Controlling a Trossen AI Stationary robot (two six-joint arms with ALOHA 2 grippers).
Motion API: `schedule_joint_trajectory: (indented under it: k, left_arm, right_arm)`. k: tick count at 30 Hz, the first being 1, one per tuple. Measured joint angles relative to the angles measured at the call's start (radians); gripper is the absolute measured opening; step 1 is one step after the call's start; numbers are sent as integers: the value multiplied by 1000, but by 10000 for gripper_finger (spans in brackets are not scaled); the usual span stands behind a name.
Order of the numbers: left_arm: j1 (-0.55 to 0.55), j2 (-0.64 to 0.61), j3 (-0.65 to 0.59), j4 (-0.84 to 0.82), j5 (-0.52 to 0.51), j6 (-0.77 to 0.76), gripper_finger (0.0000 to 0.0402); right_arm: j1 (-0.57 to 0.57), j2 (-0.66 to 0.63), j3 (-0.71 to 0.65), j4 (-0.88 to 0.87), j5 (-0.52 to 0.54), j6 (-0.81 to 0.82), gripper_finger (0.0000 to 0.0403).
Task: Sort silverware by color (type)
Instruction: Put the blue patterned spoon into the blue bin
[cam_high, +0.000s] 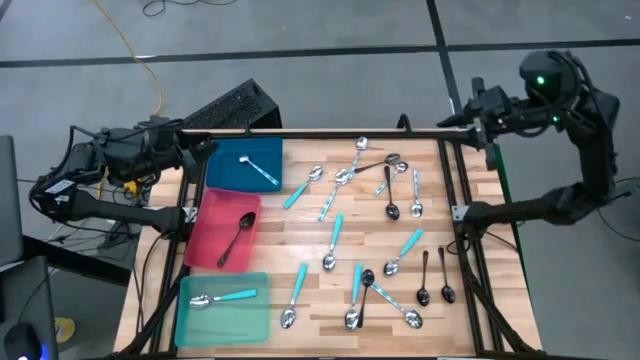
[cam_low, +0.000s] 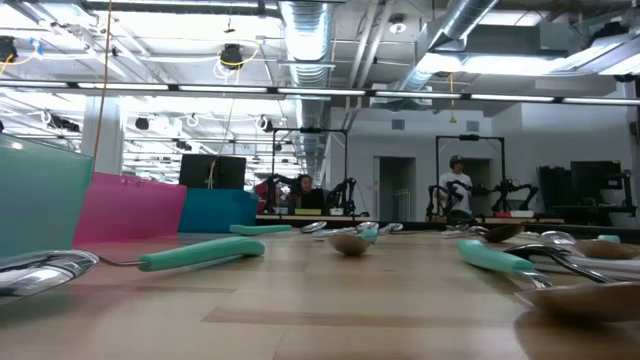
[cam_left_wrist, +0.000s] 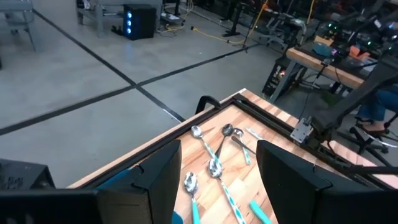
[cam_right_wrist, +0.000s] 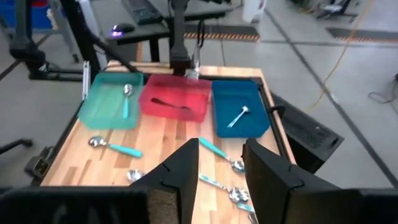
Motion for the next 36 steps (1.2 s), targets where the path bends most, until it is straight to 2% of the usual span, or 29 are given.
schedule_joint_trajectory:
  k: [11,16,23,26,29,33,36]
  left_arm:
    - [0,26,0,5,35,37,195]
    - [0,26,-6,12,28,43,195]
    - [-1,-45,-232,205,63,60,194]
    - [-1,-92,-364,343,104,58,195]
    - [-1,-137,-492,478,150,54,195]
    - [-1,-190,-624,579,179,-1,194]
    - [-1,-226,-686,595,183,-32,194]
  right_arm:
    - [-8,-306,-607,458,-1,187,143]
    - [-7,-387,-855,691,-82,330,144]
    - [33,-447,-1122,970,-98,530,143]
    - [86,-441,-1174,988,-94,555,143]
    - [155,-427,-1212,983,-27,558,143]
    - [250,-408,-1225,857,110,542,143]
    - [326,-399,-1225,722,203,536,143]
